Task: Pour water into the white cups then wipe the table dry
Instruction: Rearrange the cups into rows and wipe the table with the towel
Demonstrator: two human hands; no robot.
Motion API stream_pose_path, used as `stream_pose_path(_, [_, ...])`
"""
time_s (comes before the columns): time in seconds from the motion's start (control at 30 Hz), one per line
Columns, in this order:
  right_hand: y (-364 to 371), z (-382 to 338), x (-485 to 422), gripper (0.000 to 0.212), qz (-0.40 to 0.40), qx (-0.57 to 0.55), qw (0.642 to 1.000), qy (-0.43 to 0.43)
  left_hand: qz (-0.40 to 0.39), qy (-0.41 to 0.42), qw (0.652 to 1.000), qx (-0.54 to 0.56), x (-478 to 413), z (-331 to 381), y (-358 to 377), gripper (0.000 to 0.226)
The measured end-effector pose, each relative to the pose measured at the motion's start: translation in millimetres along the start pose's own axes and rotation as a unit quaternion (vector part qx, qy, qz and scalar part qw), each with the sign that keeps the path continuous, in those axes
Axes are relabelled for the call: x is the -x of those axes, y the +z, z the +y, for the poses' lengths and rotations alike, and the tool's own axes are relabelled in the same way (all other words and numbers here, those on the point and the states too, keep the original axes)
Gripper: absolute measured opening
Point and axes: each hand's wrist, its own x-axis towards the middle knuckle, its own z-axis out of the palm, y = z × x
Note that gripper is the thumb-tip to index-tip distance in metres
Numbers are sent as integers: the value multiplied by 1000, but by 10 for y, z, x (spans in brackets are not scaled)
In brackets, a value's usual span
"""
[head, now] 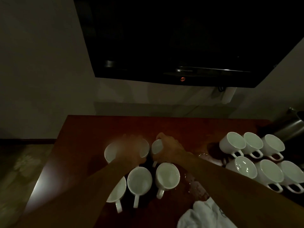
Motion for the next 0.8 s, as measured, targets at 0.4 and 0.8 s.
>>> stream_pose_path(0.4, [-407,369,14,74,13,-27,999,22,-23,-11,1000,13,-186,221,-147,92])
stream_pose_path(0.8, [-1056,1213,-4,72,8,-24,998,56,-3,-3,999,43,-656,981,-362,87])
